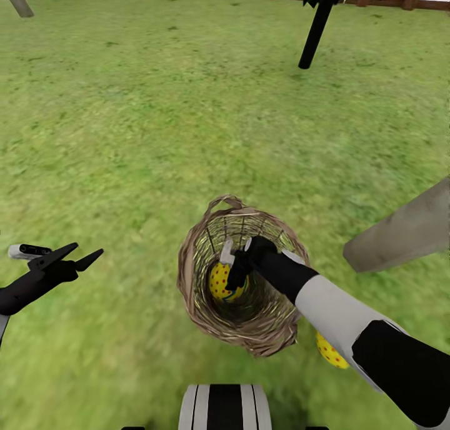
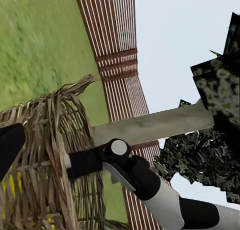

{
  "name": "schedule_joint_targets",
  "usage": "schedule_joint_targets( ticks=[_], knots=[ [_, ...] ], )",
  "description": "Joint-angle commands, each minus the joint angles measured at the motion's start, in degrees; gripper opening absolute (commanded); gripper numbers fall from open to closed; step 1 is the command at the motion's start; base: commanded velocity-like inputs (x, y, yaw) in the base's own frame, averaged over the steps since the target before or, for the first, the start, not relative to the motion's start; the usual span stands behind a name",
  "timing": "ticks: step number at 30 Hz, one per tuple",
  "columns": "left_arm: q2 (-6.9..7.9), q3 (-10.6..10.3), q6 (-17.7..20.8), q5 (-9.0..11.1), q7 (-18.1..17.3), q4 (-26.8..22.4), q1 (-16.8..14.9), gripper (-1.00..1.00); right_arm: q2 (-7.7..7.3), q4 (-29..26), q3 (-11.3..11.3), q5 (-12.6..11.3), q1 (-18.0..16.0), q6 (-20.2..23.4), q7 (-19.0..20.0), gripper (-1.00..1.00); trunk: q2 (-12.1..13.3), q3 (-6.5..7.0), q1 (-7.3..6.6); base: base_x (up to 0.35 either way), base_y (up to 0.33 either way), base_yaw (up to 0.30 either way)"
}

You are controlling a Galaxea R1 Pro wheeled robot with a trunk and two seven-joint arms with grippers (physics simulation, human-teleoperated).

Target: Take the three Easter eggs out of the wicker basket on the lawn in the garden, then place them on the lawn next to a single tree (choose any tree) so that all three eggs are next to the same tree and none are left in the basket.

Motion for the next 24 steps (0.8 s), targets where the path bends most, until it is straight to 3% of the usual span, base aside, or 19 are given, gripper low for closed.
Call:
schedule_joint_targets(
  ticks=[1, 2, 4, 6, 10, 15, 17, 20, 24],
  knots=[
    [0.04, 0.0, 0.6, 0.0, -0.2, 0.0, 0.0, 1.0, -0.09, -1.5, -0.1, 0.5, 0.0, 1.3, 0.4, -1.0, 0.0, 0.19, -0.03, 0.0, 0.0, 0.0],
    [0.06, 0.1, 0.6, 0.0, -0.2, 0.0, 0.0, 1.0, -0.21, -2.3, -1.3, 0.5, 0.0, 2.5, 0.3, -1.0, 0.0, 0.41, -0.06, 0.0, 0.0, 0.0],
    [0.06, 0.0, 0.6, -0.1, -0.2, 0.2, 0.0, 1.0, -0.52, -2.8, -5.7, 0.5, 0.0, 3.2, 0.4, -1.0, 0.0, 0.86, -0.11, 0.0, 0.0, 0.0],
    [0.09, 0.0, 0.6, -0.1, -0.2, 0.2, 0.0, 1.0, -0.68, -2.9, -7.5, 0.5, 0.0, 3.4, 0.5, -1.0, 0.1, 1.3, -0.16, 0.0, 0.0, 0.0],
    [0.63, 0.2, 0.6, -0.1, -0.2, 0.2, 0.0, 1.0, -1.16, -2.9, -8.0, 0.5, 0.1, 3.6, 0.5, -1.0, 0.1, 2.18, -0.26, 0.0, 0.0, 0.0],
    [0.76, 0.2, 0.6, -0.1, -0.2, 0.2, 0.0, 1.0, -3.66, -3.0, -9.3, 0.3, 0.4, 4.0, 0.7, -1.0, 0.2, 3.29, -0.39, -0.018, -0.014, 0.0],
    [0.78, 0.2, 0.6, -0.1, -0.1, 0.1, 0.0, 1.0, -4.94, -3.2, -9.8, 0.0, 0.6, 8.1, 0.8, -1.0, 0.2, 3.74, -0.44, -0.163, -0.14, 0.0],
    [0.77, 0.2, 0.6, -0.1, -0.1, 0.3, 0.0, 1.0, -5.4, -5.8, -9.9, -0.1, 0.7, 10.1, 0.9, -1.0, 0.3, 4.4, -0.52, -0.043, -0.037, 0.0],
    [0.77, 0.1, 0.6, -0.1, -0.1, 0.2, 0.0, 1.0, -5.35, -7.0, -12.4, -0.9, 1.2, 10.6, 1.1, -1.0, 0.3, 5.29, -0.62, -0.102, -0.002, 0.0]
  ],
)
